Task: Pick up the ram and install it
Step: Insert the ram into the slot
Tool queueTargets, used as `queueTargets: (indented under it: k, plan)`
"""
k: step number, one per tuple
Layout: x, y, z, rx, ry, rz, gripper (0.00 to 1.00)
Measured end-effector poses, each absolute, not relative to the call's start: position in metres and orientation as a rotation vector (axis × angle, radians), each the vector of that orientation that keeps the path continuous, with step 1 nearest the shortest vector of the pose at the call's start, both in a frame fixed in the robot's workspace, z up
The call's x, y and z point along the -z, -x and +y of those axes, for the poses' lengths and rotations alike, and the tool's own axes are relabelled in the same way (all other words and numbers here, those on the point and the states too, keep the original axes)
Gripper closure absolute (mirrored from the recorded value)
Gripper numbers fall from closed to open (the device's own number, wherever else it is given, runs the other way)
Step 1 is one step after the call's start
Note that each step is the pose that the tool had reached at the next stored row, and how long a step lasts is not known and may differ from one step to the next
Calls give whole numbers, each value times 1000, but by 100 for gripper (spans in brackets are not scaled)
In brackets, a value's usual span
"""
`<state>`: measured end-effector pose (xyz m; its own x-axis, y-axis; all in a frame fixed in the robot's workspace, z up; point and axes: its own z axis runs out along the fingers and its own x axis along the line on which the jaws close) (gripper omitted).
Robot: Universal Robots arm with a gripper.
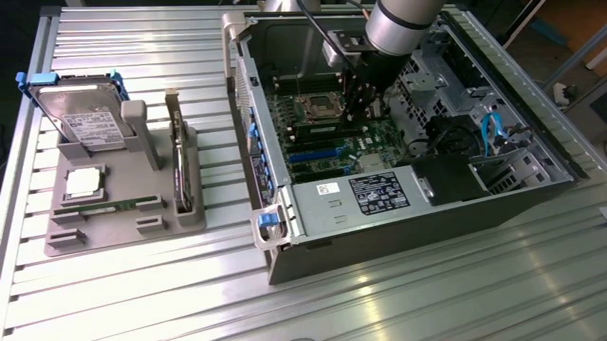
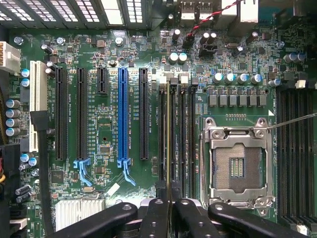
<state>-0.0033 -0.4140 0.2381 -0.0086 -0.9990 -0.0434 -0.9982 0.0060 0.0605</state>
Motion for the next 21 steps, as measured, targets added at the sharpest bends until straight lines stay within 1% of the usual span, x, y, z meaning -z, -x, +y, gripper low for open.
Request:
queueTargets:
  k: [21]
  plan:
    - [-248,3,-414,114,-2203,-2219,88]
